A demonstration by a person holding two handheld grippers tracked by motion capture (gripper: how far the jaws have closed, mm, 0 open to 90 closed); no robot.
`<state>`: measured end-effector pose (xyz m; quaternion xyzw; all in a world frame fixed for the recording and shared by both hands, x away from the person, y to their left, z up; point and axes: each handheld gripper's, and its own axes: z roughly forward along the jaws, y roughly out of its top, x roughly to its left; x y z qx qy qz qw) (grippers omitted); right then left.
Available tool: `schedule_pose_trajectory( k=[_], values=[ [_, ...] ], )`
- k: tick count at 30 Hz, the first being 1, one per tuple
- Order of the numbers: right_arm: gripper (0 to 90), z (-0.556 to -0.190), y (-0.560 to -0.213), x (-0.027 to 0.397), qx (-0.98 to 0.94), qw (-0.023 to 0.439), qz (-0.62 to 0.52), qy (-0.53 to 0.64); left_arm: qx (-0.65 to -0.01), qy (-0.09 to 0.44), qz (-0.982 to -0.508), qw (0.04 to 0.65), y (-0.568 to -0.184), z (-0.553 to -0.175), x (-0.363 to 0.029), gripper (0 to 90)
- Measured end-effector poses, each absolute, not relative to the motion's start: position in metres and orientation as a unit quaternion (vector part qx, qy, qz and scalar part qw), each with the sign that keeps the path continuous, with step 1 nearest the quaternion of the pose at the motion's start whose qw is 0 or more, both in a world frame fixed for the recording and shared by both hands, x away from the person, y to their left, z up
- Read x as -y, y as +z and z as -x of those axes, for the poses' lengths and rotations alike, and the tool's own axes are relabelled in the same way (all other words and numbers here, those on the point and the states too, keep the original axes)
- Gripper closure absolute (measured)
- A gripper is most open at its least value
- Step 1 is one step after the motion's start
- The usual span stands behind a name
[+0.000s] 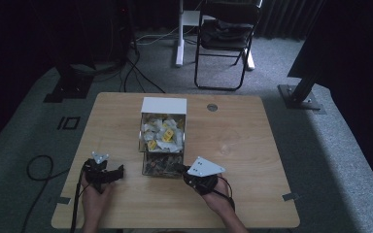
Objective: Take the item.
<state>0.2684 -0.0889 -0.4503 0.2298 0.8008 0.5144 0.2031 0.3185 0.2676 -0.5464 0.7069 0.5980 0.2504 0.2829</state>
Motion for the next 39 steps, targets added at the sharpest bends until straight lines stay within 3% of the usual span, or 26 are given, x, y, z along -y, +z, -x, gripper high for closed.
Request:
schedule_pose_trajectory(
  k=[39],
  values=[
    [90.0, -0.261, -0.443, 0.137, -0.780, 0.236, -0.266, 0.514, -0.598, 0.250, -0.707, 0.283, -0.546, -0.318, -0.268, 9.0]
  ],
)
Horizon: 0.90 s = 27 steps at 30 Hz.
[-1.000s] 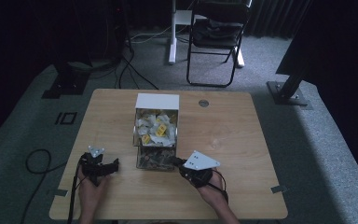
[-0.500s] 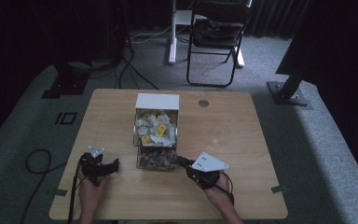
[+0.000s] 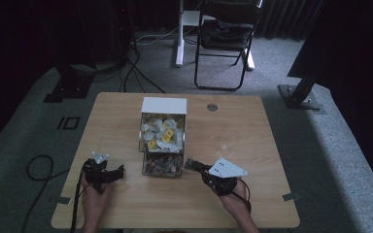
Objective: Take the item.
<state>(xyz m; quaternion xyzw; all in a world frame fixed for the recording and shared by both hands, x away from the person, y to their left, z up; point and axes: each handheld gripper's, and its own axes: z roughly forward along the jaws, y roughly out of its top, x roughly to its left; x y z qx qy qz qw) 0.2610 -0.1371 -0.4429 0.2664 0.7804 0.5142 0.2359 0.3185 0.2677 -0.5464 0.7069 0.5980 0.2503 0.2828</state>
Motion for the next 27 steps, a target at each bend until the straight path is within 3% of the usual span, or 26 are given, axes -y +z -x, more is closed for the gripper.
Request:
schedule_pose_trajectory(
  k=[27],
  values=[
    [90.0, -0.286, -0.442, 0.156, -0.773, 0.244, -0.300, 0.504, -0.598, 0.250, -0.707, 0.283, -0.546, -0.318, -0.268, 9.1]
  ],
)
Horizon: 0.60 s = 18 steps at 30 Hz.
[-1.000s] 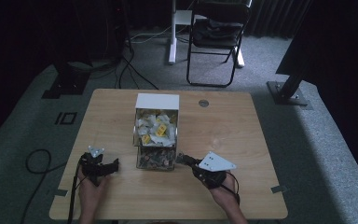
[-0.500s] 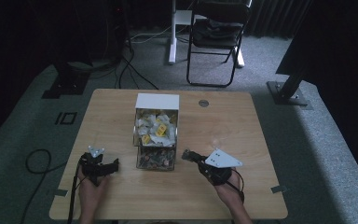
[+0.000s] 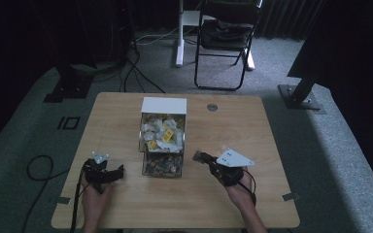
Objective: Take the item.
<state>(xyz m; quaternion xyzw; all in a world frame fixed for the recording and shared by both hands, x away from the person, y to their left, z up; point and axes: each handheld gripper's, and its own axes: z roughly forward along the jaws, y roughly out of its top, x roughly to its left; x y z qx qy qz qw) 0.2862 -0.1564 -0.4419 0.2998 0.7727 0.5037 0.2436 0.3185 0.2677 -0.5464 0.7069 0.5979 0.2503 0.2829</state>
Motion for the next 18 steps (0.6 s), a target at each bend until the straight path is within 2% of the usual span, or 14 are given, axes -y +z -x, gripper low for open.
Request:
schedule_pose_trajectory(
  k=[18],
  values=[
    [90.0, -0.302, -0.440, 0.164, -0.769, 0.248, -0.311, 0.500, -0.598, 0.250, -0.707, 0.283, -0.546, -0.319, -0.268, 9.0]
  ],
)
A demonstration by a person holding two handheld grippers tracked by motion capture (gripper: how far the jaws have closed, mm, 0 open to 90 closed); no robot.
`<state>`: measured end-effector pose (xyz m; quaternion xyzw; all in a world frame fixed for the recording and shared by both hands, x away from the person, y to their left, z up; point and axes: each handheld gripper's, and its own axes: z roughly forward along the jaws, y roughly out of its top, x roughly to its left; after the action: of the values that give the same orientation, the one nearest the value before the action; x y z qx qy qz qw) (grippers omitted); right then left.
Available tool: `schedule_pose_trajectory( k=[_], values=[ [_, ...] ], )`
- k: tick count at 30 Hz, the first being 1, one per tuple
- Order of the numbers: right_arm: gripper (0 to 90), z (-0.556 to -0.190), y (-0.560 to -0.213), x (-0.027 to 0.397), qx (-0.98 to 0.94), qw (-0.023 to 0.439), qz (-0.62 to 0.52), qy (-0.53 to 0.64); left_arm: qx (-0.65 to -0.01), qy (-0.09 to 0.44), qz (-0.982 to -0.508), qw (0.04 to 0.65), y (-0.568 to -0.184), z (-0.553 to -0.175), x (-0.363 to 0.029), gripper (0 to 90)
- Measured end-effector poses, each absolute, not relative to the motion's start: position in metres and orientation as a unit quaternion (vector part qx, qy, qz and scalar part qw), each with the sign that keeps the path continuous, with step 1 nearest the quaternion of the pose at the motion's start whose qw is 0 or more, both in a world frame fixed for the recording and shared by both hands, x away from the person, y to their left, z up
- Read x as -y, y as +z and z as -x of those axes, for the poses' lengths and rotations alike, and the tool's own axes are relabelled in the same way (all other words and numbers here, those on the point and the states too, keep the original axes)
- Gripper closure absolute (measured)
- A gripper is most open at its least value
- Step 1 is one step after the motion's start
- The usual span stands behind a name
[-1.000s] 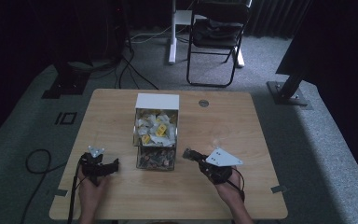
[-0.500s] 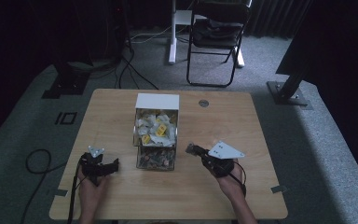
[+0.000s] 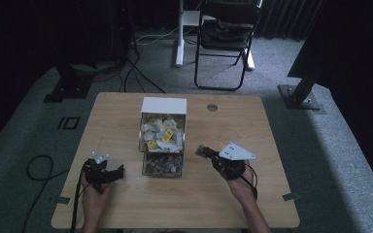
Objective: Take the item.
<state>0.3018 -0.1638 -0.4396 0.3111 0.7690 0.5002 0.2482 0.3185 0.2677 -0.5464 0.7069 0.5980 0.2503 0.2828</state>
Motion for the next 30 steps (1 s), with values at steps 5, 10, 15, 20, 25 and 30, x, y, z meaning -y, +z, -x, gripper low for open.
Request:
schedule_pose_trajectory(
  k=[5, 10, 15, 20, 25, 30],
  values=[
    [90.0, -0.307, -0.436, 0.169, -0.766, 0.256, -0.316, 0.498, -0.598, 0.250, -0.707, 0.283, -0.546, -0.319, -0.268, 9.0],
    [90.0, -0.315, -0.432, 0.177, -0.762, 0.264, -0.324, 0.495, -0.598, 0.250, -0.707, 0.283, -0.546, -0.319, -0.268, 9.0],
    [90.0, -0.324, -0.431, 0.187, -0.757, 0.272, -0.339, 0.487, -0.598, 0.250, -0.707, 0.283, -0.546, -0.319, -0.268, 9.0],
    [90.0, -0.332, -0.433, 0.198, -0.752, 0.283, -0.355, 0.478, -0.598, 0.251, -0.706, 0.284, -0.546, -0.319, -0.268, 9.0],
    [90.0, -0.341, -0.434, 0.213, -0.741, 0.294, -0.378, 0.471, -0.598, 0.251, -0.706, 0.284, -0.546, -0.319, -0.268, 9.0],
    [90.0, -0.354, -0.436, 0.225, -0.733, 0.298, -0.404, 0.458, -0.598, 0.250, -0.706, 0.283, -0.546, -0.319, -0.268, 9.0]
  ],
)
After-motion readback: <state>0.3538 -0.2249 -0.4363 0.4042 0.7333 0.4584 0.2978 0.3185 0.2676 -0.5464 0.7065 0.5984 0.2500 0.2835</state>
